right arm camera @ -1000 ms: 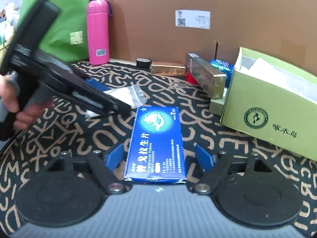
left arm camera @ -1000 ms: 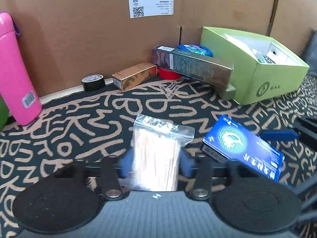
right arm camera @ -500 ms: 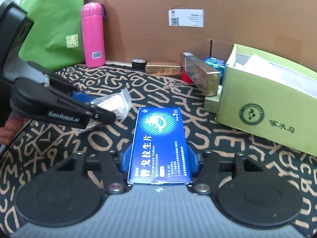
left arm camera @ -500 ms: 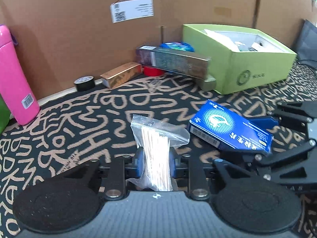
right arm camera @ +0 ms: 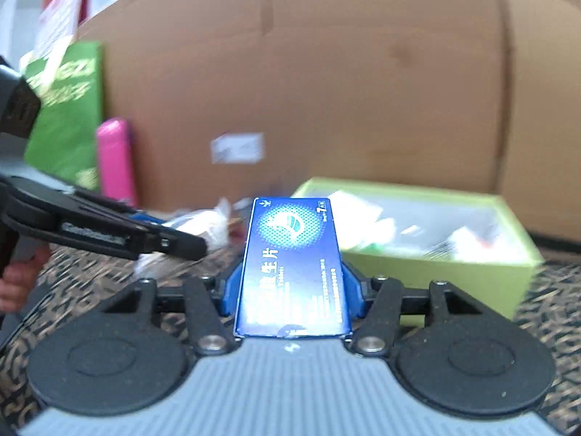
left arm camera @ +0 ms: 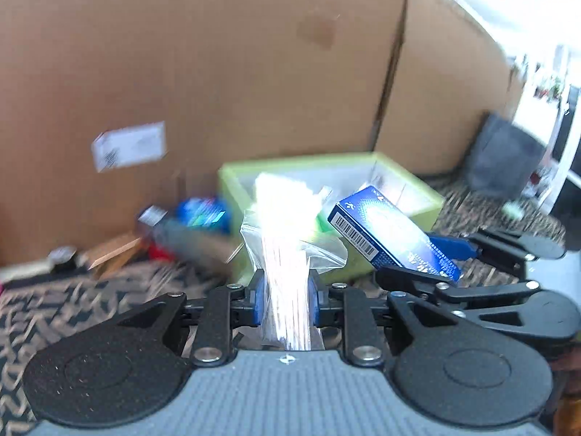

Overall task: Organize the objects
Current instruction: 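Carry the swab bag and blue box into the lime-green box and open both tools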

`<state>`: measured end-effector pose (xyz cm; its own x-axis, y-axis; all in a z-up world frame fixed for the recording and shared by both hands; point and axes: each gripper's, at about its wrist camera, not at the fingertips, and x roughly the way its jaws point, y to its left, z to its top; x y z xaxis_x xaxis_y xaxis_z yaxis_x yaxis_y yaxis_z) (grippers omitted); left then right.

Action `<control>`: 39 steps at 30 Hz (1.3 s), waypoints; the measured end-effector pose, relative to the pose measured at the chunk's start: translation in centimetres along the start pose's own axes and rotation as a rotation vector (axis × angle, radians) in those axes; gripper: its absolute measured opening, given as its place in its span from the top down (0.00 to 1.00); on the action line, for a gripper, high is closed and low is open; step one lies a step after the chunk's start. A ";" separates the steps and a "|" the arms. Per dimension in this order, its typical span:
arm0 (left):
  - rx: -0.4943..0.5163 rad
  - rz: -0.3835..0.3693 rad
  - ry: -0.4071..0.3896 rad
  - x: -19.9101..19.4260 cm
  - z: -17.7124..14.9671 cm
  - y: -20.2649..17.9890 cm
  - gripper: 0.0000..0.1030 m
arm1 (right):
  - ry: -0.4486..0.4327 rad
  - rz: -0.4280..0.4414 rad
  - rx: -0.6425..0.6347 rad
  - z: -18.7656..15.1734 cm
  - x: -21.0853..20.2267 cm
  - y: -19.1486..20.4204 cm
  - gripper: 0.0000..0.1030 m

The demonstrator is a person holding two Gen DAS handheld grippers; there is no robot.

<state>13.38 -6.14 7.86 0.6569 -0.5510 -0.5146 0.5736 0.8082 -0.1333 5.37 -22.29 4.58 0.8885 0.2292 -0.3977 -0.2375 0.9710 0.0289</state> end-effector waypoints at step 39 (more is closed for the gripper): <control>-0.072 0.098 -0.065 7.7 5.3 -3.0 0.15 | -0.073 -0.261 -0.024 3.8 4.9 -9.5 0.02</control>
<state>19.39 -13.91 8.79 0.7398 -0.4795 -0.4721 0.4703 0.8702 -0.1469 13.44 -30.16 5.83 0.9466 -0.0238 -0.3215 -0.0049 0.9961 -0.0882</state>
